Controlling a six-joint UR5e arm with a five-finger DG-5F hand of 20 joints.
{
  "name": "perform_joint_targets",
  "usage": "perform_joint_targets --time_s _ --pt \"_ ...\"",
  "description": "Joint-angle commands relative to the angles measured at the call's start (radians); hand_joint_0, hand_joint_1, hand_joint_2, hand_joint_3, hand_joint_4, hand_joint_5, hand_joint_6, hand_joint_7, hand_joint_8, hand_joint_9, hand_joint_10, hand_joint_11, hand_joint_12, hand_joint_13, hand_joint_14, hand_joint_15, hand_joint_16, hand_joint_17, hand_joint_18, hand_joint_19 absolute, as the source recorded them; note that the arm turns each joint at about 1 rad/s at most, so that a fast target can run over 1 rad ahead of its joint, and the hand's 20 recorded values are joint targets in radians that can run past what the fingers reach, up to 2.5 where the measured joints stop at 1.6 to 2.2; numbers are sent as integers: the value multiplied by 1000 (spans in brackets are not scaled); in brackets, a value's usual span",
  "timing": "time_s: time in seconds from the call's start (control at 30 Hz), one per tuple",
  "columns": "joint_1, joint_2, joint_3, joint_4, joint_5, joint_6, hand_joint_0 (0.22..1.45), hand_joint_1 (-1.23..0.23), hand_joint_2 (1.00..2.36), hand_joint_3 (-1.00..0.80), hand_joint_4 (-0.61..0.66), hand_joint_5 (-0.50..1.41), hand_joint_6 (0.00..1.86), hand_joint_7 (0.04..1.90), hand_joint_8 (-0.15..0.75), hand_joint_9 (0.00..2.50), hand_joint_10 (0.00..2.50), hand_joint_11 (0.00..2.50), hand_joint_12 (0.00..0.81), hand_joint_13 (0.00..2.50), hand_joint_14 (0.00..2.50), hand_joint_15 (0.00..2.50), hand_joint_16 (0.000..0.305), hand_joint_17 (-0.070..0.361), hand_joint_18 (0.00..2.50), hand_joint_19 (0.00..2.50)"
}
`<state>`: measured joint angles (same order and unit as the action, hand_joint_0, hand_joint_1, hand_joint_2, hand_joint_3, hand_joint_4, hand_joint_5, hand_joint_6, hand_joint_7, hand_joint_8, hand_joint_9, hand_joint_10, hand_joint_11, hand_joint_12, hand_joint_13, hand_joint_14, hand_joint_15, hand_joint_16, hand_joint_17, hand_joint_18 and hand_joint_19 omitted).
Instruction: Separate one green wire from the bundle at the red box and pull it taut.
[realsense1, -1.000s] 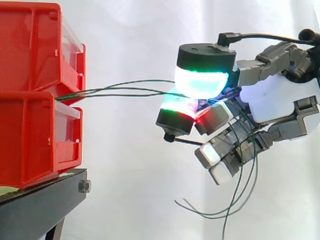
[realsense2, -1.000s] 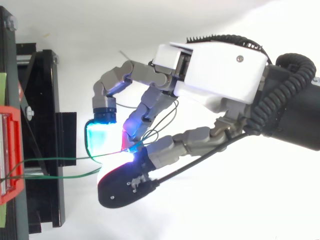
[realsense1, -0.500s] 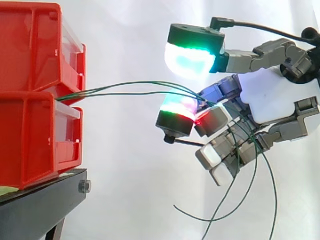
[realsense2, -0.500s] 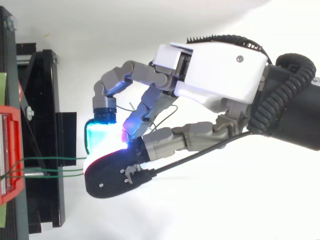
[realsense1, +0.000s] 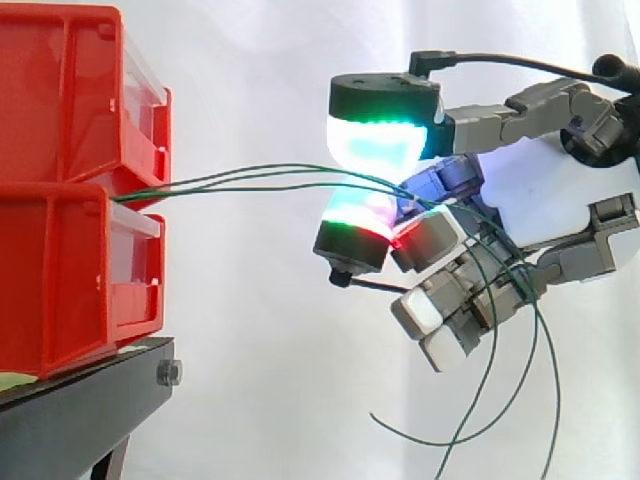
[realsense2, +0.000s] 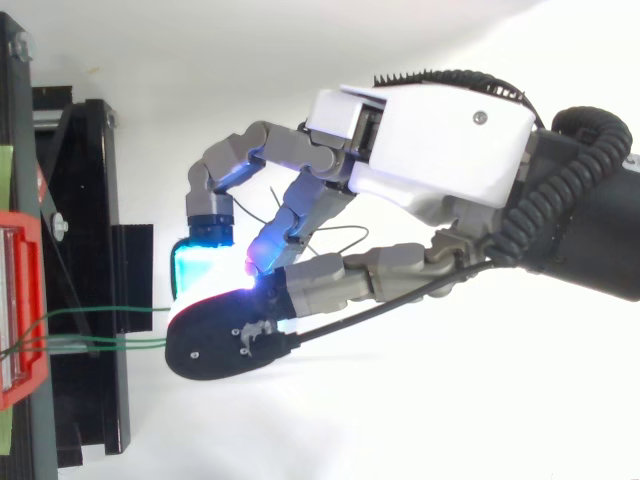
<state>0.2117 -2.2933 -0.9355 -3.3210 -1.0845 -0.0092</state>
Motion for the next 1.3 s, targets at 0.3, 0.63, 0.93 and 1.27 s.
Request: perform_joint_targets --time_s 0.3,0.63,0.93,1.27 --pt "0 0 0 0 0 -1 588 -741 1014 -133 22 -113 877 1229 292 1220 24 816 427 804 20 498 64 144 789 636" --pt "0 0 0 0 0 -1 561 -671 1010 -378 99 -124 852 1219 289 1067 24 665 394 680 18 448 57 129 687 667" --pt "0 0 -2 0 0 0 519 -699 1003 -457 123 -129 846 1214 304 1074 23 685 411 698 19 474 60 136 687 670" --pt "0 0 -2 0 0 2 592 -746 1018 -253 98 -125 863 1254 294 1090 23 724 399 714 20 482 57 128 678 674"
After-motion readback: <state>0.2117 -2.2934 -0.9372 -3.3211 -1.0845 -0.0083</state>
